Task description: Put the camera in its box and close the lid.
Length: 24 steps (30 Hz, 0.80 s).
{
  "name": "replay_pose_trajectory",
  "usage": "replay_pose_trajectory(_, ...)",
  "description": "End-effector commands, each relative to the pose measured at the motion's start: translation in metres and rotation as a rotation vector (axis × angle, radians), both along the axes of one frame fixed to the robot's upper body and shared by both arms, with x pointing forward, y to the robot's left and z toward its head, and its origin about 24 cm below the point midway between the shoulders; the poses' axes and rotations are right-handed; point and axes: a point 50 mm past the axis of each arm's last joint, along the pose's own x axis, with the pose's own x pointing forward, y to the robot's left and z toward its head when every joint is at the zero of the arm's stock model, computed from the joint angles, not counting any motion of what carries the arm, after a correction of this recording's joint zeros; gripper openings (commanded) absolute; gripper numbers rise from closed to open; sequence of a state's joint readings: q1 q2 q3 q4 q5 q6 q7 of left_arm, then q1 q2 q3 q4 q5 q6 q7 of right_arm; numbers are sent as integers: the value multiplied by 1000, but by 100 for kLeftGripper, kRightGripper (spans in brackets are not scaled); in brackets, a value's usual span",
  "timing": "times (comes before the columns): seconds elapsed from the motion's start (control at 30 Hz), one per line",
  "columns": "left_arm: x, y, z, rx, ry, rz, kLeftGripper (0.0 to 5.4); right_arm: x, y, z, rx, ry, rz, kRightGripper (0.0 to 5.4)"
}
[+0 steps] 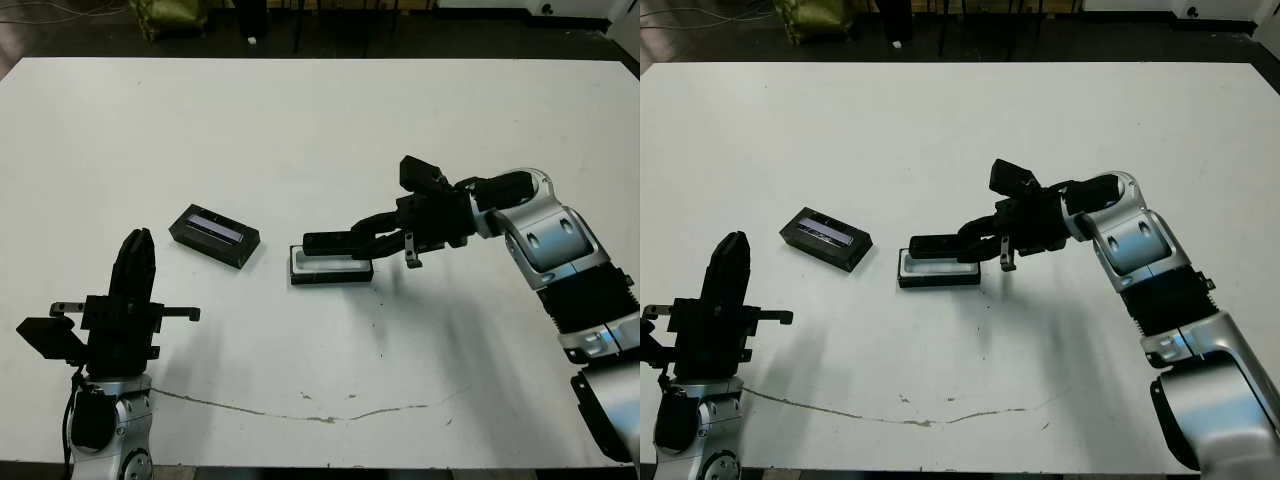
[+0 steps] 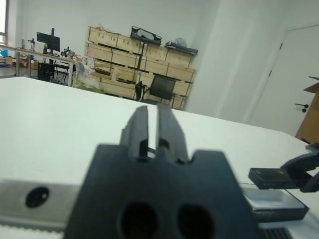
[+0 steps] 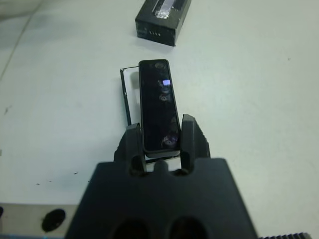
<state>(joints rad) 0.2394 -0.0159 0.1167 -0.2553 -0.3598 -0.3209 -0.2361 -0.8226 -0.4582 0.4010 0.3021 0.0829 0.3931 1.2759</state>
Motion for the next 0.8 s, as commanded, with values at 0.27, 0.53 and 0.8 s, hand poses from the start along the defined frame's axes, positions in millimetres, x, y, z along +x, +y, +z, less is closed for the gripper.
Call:
replay_pose_trajectory(0.27,-3,1,-6,6,32,12,0,4,5,3,-56,-2,25,17)
replay_pose_trajectory(0.53,-2,1,-7,11,20,6,0,2,5,-1,-65,20,37,17)
replay_pose_trajectory(0.8,-2,0,-7,2,27,8,0,1,6,-5,-54,48,66,17)
